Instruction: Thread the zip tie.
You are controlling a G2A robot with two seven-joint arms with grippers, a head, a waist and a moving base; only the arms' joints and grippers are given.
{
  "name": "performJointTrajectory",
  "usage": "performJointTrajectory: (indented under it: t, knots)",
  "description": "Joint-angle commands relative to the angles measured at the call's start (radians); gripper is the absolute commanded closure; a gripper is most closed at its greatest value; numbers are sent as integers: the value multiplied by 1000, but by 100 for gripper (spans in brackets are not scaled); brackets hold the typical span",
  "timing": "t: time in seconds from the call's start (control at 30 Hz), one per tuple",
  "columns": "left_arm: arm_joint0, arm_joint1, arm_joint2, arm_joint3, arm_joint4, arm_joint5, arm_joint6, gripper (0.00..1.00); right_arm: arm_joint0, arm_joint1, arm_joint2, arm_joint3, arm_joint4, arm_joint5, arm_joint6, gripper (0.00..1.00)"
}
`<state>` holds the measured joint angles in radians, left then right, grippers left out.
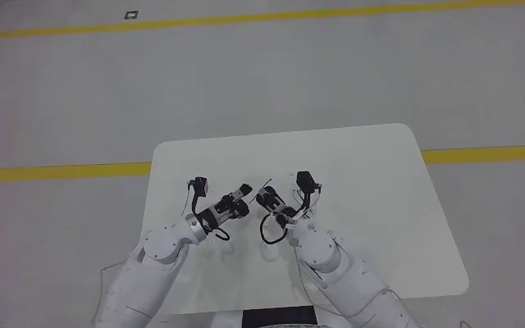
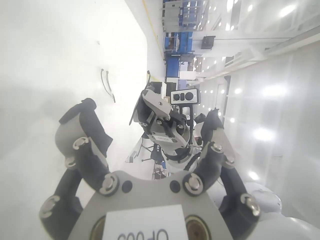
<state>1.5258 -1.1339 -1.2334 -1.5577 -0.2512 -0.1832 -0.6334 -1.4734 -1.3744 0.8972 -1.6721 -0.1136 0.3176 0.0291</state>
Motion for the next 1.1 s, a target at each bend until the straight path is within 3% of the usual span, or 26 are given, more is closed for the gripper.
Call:
performJointTrajectory:
  t: [0.0, 0.1, 0.13, 0.2, 0.67, 0.8, 0.83, 0.87, 0.93, 1.07]
  knots:
    - [-2, 1, 5, 7, 1, 2, 2, 32, 0, -1, 3, 3, 1, -1, -1, 100]
    - [-2, 1, 9, 14, -6, 10, 5, 37, -2, -2, 6, 5, 2, -3, -5, 100]
    - [-1, 2, 10, 15, -6, 16, 9, 47, -2, -3, 7, 6, 2, -3, -3, 100]
    - [0, 2, 12, 15, -20, 18, 6, 53, 0, -4, 6, 11, 2, -3, 5, 100]
    - [-4, 9, 23, 15, -52, 25, -17, 57, 12, -15, 5, 36, 27, -17, 20, 100]
    - [-6, 11, 26, 15, -55, 25, -16, 64, 12, -18, 4, 33, 29, -16, 22, 100]
    - [-6, 11, 27, 15, -55, 25, -16, 70, 11, -18, 4, 32, 29, -16, 23, 100]
    - [-6, 12, 28, 15, -56, 25, -15, 85, 10, -18, 4, 31, 28, -16, 23, 100]
    - [-5, 13, 29, 16, -57, 25, -14, 99, 8, -19, 3, 26, 24, -13, 24, 100]
    - [-2, 15, 28, 17, -60, 25, -15, 100, 2, -19, 2, 8, 7, -4, 29, 100]
